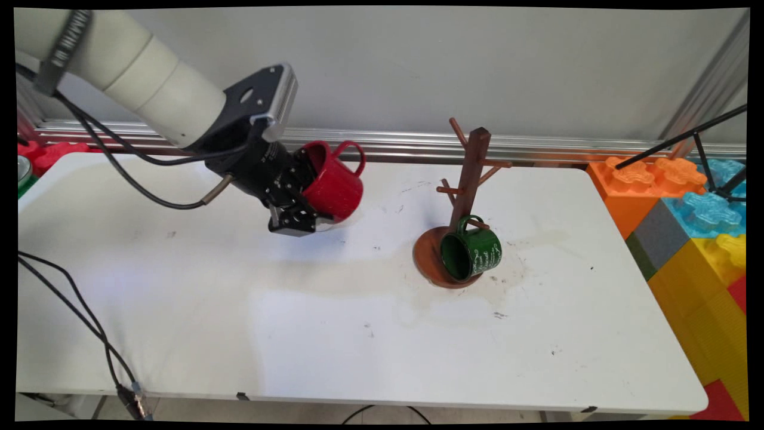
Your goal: Place the picked object on the table
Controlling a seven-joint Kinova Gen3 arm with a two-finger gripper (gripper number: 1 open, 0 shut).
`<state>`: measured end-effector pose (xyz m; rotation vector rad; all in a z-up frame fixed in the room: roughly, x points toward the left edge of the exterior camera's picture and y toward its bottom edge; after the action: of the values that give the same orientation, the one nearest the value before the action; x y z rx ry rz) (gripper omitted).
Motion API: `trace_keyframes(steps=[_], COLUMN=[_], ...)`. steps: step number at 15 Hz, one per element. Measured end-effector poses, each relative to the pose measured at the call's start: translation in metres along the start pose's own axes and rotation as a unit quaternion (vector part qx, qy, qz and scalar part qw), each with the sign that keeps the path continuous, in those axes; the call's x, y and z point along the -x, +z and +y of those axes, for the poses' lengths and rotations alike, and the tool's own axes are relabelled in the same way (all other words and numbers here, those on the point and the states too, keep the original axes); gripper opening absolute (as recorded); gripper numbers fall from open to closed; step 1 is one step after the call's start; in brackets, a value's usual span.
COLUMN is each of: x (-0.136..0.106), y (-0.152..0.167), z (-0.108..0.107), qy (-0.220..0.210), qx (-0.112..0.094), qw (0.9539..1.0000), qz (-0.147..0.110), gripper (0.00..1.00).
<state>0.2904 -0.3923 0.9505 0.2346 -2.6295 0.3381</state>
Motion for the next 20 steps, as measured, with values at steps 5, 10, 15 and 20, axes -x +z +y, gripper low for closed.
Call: trace_keyframes(steps=[5, 10, 15, 20], x=[0.022, 0.034, 0.043, 0.050], y=[0.035, 0.063, 0.086, 0.105], z=[-0.023, -0.034, -0.038, -0.040], qy=[0.041, 0.077, 0.092, 0.106], qx=[0.019, 0.043, 0.068, 0.086], qw=[0.9969, 0.9905, 0.9839, 0.9779], qz=[-0.064, -0.105, -0.137, -0.159], gripper=[0.00, 0.00, 0.00, 0.00])
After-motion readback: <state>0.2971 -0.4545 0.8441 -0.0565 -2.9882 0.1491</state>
